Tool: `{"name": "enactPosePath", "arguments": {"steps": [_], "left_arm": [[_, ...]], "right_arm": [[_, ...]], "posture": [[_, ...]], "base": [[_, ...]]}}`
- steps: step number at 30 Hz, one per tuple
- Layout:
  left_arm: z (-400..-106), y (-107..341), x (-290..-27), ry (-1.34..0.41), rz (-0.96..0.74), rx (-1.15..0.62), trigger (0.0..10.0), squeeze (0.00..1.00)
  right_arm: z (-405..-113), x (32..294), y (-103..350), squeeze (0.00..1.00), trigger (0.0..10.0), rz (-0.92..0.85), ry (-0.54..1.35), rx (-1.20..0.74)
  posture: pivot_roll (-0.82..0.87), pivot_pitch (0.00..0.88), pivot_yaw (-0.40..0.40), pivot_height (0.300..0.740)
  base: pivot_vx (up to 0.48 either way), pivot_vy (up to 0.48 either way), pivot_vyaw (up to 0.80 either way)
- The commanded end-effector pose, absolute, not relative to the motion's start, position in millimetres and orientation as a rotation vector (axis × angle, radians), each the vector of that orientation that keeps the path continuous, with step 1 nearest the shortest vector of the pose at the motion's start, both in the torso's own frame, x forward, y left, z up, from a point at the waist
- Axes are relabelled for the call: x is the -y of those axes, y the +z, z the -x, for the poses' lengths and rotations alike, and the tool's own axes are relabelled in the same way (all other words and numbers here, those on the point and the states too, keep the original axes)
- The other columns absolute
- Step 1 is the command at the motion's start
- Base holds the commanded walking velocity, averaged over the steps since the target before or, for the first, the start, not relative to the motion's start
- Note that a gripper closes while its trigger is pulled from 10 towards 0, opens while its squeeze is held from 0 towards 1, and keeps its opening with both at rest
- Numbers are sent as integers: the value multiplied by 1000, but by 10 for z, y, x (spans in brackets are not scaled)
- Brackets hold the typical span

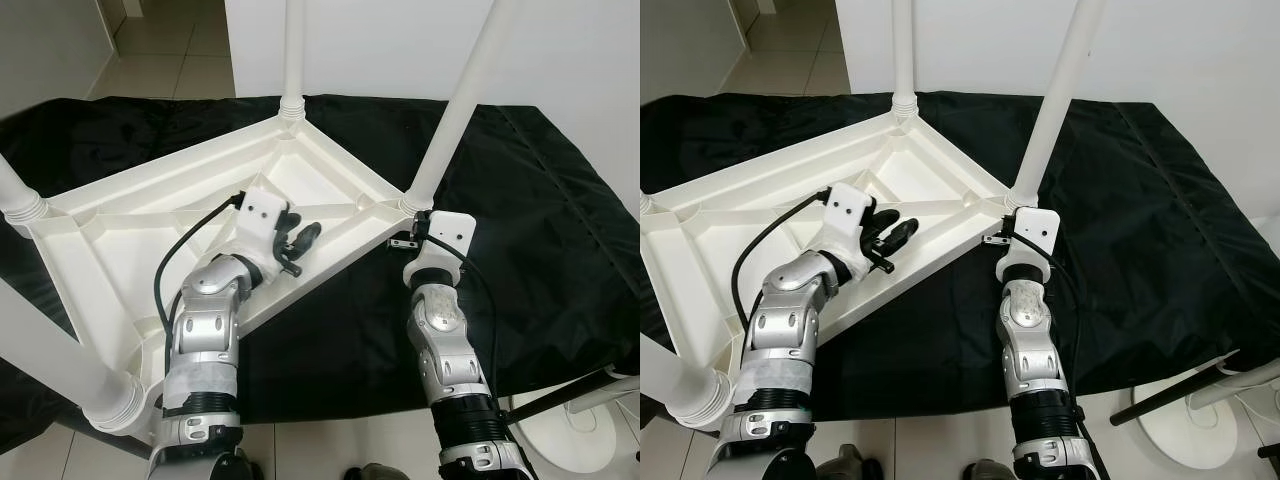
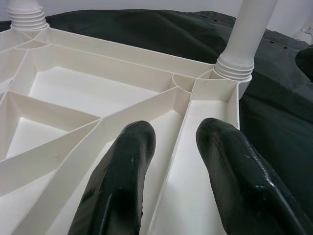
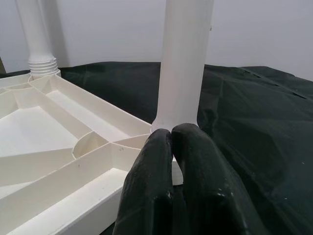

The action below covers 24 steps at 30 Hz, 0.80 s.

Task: Building children table

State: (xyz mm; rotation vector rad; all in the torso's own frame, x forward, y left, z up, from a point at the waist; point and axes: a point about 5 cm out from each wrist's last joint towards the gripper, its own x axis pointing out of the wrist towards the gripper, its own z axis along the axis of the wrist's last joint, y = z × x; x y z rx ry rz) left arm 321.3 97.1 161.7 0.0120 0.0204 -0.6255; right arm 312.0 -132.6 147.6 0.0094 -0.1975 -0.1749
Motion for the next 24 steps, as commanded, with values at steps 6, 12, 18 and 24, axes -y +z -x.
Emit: {"name": "enactPosePath", "arguments": {"steps": [6, 12, 18, 24], "left_arm": [[-3303, 1674, -839, -57, 156, -26, 10000, 0], [-3303, 1675, -852, -45, 171, -25, 10000, 0], [-3303, 1676, -857, -37, 180, -26, 10000, 0], [-3335, 1659, -917, 27, 207, -55, 10000, 0]], "right_arm": [[-3126, 1321, 1459, 0, 10000, -7, -183, 194], [-3126, 1318, 1452, 0, 10000, -7, -183, 191], [-3126, 1318, 1453, 0, 10000, -7, -183, 192], [-3135, 1319, 1458, 0, 10000, -6, -185, 195]], "posture": [[-85, 20, 0, 740], [-84, 22, 0, 740], [-84, 22, 0, 740], [-87, 16, 2, 740]], "base": [[0, 0, 0], [0, 0, 0], [0, 0, 0], [0, 0, 0]]}}
